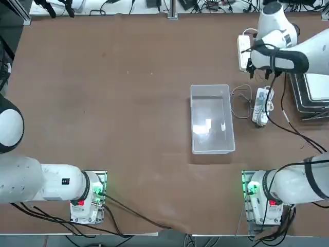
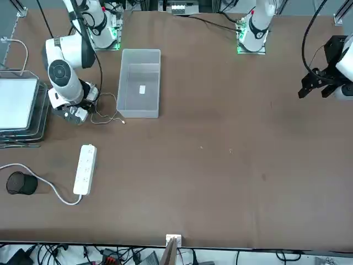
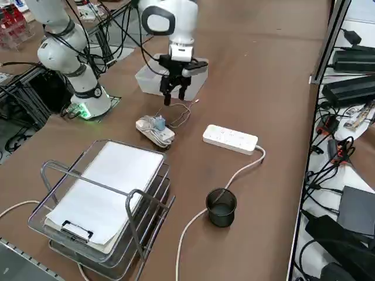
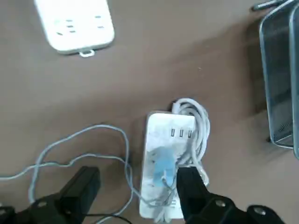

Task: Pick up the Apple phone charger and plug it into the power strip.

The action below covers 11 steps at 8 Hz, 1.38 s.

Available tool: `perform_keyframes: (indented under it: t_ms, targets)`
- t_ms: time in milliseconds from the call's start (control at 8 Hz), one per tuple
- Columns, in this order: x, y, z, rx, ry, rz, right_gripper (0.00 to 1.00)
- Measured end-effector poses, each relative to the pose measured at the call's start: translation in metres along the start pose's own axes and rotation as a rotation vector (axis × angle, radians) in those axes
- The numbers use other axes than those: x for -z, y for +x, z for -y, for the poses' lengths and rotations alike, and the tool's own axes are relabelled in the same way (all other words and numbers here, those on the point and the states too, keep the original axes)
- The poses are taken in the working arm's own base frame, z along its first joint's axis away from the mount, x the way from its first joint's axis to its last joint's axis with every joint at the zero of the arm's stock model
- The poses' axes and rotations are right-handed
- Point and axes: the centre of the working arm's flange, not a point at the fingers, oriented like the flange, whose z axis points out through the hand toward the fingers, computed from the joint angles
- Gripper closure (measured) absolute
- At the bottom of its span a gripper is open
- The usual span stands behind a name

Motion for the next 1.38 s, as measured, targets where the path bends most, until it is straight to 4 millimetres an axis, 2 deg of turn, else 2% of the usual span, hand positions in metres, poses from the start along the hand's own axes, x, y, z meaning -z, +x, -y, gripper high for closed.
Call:
perform_keyframes:
  t_ms: [125,375,750,1375]
  targets:
    - [-0.016,-0.005,-0.007,-0.013,-0.008,0.003,0.00]
    - [-0.035,-0.011,-0.016,-0.047,-0.011,0.020,0.01]
    - [-0.052,-0.017,-0.011,-0.117,-0.020,0.041,0.04]
    - [-0.074,-0.019,-0.011,-0.104,-0.062,0.060,0.11]
